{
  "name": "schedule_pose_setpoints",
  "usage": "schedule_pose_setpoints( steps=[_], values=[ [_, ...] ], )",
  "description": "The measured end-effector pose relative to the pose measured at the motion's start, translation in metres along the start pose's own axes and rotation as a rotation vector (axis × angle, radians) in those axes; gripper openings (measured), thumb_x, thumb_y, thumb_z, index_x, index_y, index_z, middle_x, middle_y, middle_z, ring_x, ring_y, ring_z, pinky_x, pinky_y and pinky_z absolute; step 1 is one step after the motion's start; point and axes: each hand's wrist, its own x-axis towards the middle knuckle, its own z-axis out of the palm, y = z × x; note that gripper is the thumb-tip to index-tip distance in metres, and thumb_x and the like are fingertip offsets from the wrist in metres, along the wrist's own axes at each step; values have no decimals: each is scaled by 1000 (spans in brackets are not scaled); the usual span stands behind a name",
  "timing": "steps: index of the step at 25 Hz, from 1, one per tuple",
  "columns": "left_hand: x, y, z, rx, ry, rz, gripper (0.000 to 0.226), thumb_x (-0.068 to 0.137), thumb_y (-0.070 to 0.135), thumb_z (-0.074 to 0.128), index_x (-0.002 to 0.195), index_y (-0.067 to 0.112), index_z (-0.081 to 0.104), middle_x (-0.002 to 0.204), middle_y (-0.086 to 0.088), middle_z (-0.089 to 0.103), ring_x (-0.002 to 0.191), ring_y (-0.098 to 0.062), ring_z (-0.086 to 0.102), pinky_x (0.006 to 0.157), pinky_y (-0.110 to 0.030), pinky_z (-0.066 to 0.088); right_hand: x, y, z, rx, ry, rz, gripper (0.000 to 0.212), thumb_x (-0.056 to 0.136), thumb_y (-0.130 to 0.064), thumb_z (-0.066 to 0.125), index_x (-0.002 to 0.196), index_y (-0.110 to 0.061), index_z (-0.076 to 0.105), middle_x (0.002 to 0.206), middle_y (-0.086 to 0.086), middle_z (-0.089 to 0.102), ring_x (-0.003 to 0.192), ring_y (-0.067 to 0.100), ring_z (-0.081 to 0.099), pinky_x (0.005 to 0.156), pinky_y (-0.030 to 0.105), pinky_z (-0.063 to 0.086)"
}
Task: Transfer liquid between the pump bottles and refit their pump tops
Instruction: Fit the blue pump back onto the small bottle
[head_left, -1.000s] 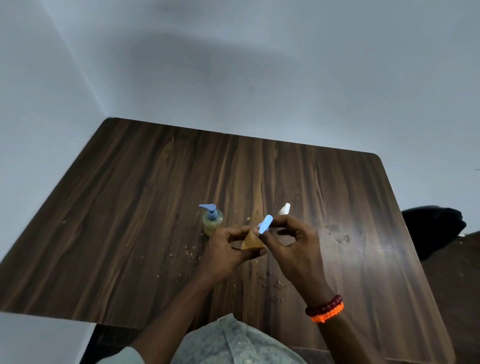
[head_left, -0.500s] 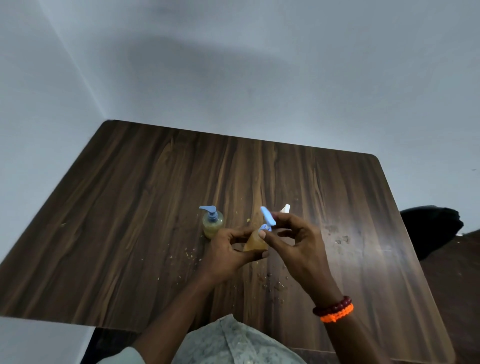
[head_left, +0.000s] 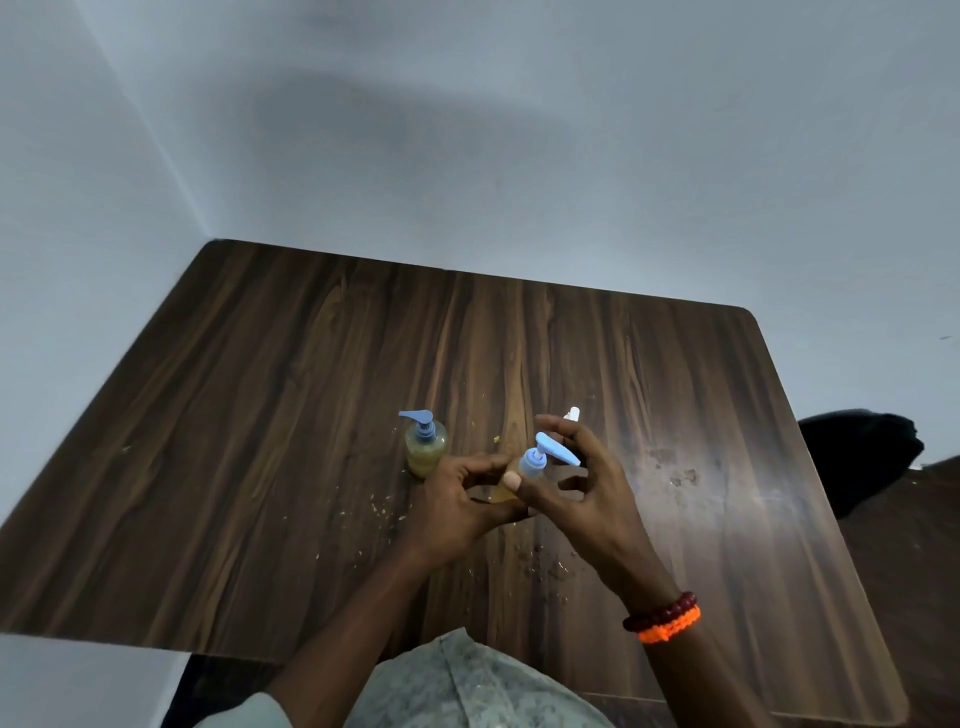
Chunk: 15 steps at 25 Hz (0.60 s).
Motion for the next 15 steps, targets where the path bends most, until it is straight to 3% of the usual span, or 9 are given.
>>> schedule_pose_setpoints(
  steps=[2,4,8,11,15],
  values=[
    [-1,1,-1,11,2,-1,55,75,34,92,127,26,77,123,11,80,118,-11,73,100,-53,61,1,2,-1,-3,-16,-29,45,75,-58,78,114,-37,70,112,-14,72,107,8,69,90,44,61],
    [-1,0,-1,12,-2,1,54,75,32,93,126,26,78,123,12,79,118,-10,73,102,-52,61,1,3,1,-61,52,-31,46,72,-62,79,104,-30,69,104,-8,71,101,10,68,89,48,60],
    [-1,0,-1,5,-18,-14,54,78,31,92,129,24,76,124,12,79,118,-9,73,102,-50,61,3,1,-8,-55,-47,-59,58,75,-58,77,128,-40,62,121,-20,64,113,3,62,89,27,58],
    [-2,1,0,32,-18,-4,48,78,25,93,121,36,77,119,19,79,114,-2,72,102,-42,60,8,5,-10,-160,-18,-104,33,82,-54,72,107,-32,74,107,-16,71,104,4,65,83,32,56],
    [0,2,0,28,-65,-31,41,80,22,91,113,42,76,115,16,81,114,-5,73,103,-43,60,11,2,-11,-213,-53,-93,43,80,-61,72,111,-30,71,107,-14,69,99,3,64,77,15,54]
  ],
)
